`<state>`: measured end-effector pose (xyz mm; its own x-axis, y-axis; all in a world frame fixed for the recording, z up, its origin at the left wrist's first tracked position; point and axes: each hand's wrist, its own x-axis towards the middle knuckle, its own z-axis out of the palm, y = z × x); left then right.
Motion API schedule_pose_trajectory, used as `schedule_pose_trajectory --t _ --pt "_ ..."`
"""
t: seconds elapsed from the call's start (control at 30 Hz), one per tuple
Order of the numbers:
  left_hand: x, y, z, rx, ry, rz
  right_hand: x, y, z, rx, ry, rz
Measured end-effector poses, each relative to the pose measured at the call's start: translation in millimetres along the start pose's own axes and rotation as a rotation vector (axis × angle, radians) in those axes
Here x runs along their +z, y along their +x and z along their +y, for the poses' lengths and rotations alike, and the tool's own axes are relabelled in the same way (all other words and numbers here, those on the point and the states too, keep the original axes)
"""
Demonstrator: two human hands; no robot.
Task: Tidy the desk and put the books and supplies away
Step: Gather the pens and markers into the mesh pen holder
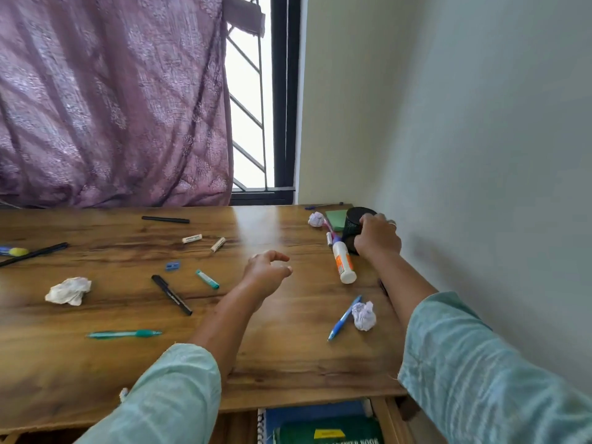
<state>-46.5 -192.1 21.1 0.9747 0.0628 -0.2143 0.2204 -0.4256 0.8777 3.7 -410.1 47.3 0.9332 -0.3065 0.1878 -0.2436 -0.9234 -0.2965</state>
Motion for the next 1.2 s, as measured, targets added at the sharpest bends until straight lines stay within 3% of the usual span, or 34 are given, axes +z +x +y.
schedule_pose_trajectory --t 0.13,0.33,0.5,0.63,0.9,1.2 --pt "19.3 28.2 -2.0 0.000 -0.003 0.012 27.2 32.9 8.2 -0.087 -0.118 0.016" --pt "46.2 45.5 -6.1 -0.030 -0.042 0.019 47.3 50.4 18.2 -0.182 -0.163 0.136" --pt "61.9 44.9 -9.8 -0.065 -0.055 0.032 50.7 54.3 21.7 -0.214 -0.161 0.139" --pt "66.8 40.2 -11.3 -0.097 -0.070 0.028 43.3 65.3 21.5 -0.150 -0.090 0.101" --pt "59.4 33.0 -15.4 -0.111 -0.110 0.003 51.8 81.9 5.7 -0.065 -0.137 -0.161" --pt "43.6 17.8 -34.8 -0.130 -0.154 0.023 50.9 84.4 4.0 -0.022 -0.100 -0.060"
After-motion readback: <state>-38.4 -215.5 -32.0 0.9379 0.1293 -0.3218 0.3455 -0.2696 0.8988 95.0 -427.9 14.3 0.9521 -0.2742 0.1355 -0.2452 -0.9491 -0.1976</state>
